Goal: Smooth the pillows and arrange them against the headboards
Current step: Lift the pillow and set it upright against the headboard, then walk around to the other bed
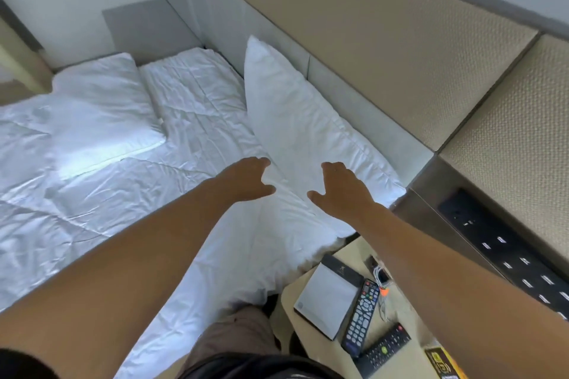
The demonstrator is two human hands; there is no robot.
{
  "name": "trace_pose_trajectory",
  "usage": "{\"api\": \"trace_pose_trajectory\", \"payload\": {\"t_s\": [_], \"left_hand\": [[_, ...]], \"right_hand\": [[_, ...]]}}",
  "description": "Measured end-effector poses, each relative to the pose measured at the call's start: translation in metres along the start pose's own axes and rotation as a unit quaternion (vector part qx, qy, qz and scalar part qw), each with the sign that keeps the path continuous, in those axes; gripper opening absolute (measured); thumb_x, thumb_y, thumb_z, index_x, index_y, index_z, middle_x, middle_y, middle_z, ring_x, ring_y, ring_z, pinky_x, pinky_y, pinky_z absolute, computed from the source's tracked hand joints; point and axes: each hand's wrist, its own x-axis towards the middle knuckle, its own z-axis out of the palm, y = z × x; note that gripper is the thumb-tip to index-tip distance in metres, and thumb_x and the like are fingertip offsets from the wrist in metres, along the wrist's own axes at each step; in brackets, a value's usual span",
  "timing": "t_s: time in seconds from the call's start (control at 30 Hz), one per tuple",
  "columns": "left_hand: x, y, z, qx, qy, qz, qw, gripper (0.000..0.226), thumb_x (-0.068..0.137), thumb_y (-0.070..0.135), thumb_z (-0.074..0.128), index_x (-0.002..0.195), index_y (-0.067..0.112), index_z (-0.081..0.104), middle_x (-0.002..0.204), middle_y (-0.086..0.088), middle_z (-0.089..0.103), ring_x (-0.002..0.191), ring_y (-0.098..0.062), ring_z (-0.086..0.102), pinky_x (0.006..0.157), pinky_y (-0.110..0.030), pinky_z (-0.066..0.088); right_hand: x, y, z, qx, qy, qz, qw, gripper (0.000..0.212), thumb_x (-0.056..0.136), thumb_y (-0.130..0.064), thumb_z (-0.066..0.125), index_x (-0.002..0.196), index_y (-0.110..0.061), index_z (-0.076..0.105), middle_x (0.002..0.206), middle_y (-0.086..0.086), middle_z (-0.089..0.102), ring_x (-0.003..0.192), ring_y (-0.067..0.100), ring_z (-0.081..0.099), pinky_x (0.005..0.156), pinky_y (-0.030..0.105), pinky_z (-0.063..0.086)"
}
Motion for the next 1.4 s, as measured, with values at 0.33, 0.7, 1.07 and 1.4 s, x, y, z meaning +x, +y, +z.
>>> {"api": "trace_pose_trajectory", "payload": {"t_s": [0.33,0.7,1.07,1.4], "left_hand": [[-0.038,-0.03,0.0,0.037,-0.008,-0.026,0.999,0.06,0.095,0.038,0.057,0.147,0.015,0.04,0.151,-0.007,0.044,0.138,-0.024,0.042,0.109,-0.038,0.039],[-0.088,-0.116,-0.003,-0.007,0.01,-0.079,0.997,0.064,0.096,0.042,0.054,0.152,0.017,0.034,0.155,-0.004,0.041,0.143,-0.022,0.036,0.115,-0.038,0.034],[-0.293,-0.238,0.032,-0.106,0.078,-0.389,0.912,0.063,0.095,0.047,0.053,0.15,0.021,0.037,0.154,-0.003,0.041,0.142,-0.023,0.039,0.114,-0.038,0.035],[-0.551,-0.227,0.126,-0.228,0.118,-0.659,0.707,0.078,0.092,0.05,0.057,0.155,0.018,0.025,0.147,-0.011,0.047,0.133,-0.03,0.049,0.106,-0.042,0.043]], "right_hand": [[-0.007,-0.024,0.005,-0.042,-0.049,0.018,0.998,0.049,0.096,-0.031,0.053,0.138,-0.009,0.04,0.128,0.01,0.05,0.113,0.028,0.056,0.094,0.041,0.052],[0.023,-0.116,0.0,-0.082,-0.082,-0.055,0.992,0.053,0.094,-0.031,0.053,0.141,-0.012,0.039,0.132,0.009,0.049,0.118,0.028,0.055,0.098,0.043,0.05],[0.042,-0.325,0.082,-0.191,-0.178,-0.345,0.902,0.052,0.097,-0.034,0.052,0.141,-0.009,0.04,0.136,0.013,0.051,0.123,0.032,0.055,0.101,0.041,0.048],[-0.124,-0.531,0.199,-0.23,-0.252,-0.63,0.698,0.052,0.096,-0.036,0.054,0.14,-0.01,0.042,0.138,0.013,0.05,0.126,0.03,0.053,0.1,0.038,0.046]]}}
